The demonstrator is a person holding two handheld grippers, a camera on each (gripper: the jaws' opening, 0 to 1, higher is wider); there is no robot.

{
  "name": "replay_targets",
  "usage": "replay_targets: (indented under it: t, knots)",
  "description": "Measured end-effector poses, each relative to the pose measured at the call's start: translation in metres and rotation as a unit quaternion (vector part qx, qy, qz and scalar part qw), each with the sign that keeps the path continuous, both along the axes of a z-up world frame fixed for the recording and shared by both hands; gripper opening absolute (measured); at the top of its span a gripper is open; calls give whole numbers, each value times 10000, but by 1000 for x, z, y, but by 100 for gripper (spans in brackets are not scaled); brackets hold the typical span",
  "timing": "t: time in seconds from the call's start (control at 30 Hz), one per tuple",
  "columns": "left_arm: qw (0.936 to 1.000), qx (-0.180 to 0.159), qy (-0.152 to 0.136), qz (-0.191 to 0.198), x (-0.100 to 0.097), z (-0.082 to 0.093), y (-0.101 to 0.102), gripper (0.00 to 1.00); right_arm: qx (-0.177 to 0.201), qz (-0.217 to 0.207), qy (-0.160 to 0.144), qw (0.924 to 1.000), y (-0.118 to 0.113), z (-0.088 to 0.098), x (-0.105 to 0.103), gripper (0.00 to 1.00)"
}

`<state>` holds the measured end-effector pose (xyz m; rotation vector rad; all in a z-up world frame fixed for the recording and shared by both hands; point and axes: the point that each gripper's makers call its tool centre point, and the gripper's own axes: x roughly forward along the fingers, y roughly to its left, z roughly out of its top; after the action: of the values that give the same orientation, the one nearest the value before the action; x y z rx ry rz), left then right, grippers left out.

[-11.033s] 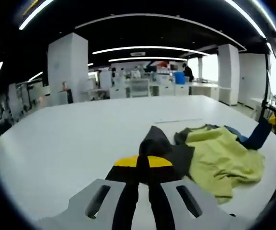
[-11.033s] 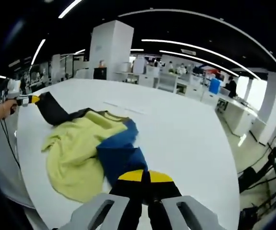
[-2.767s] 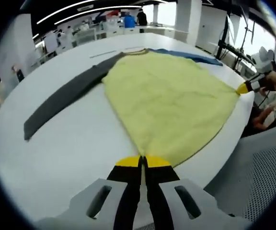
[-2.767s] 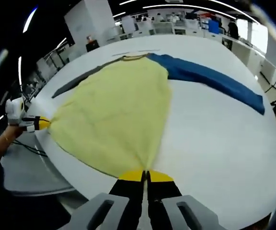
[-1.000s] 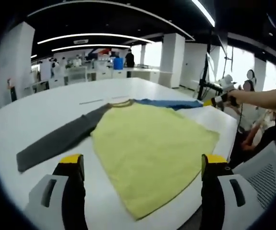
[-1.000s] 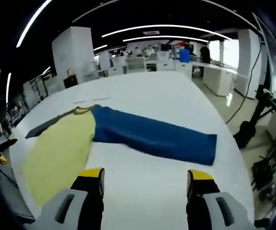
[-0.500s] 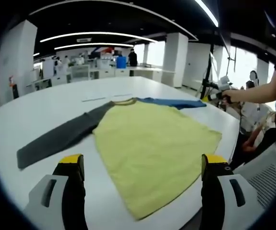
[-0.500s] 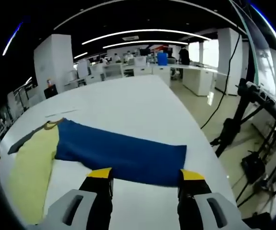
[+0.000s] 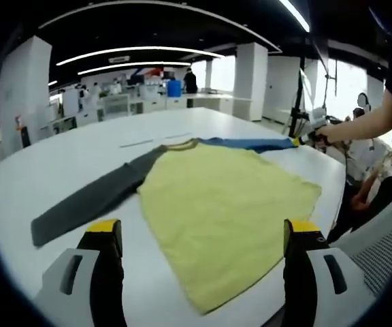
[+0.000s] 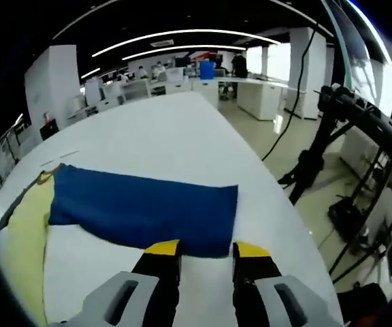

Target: Fold the garment on the visible template until the final outline fits inside the template.

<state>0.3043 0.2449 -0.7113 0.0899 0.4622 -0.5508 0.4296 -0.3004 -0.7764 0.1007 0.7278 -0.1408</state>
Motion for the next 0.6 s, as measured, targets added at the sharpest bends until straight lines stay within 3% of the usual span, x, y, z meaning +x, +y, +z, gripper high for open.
replay_targets:
  t: [0.47,0.6]
  knots:
    - [10000,46,69,31,-3,-2,5,95,-16,-285,127,9995,-13,-5,1,9]
    - [9997,59,230,32,-5,-8,7,95,0,-340,140,9993,-11,-6,2,6]
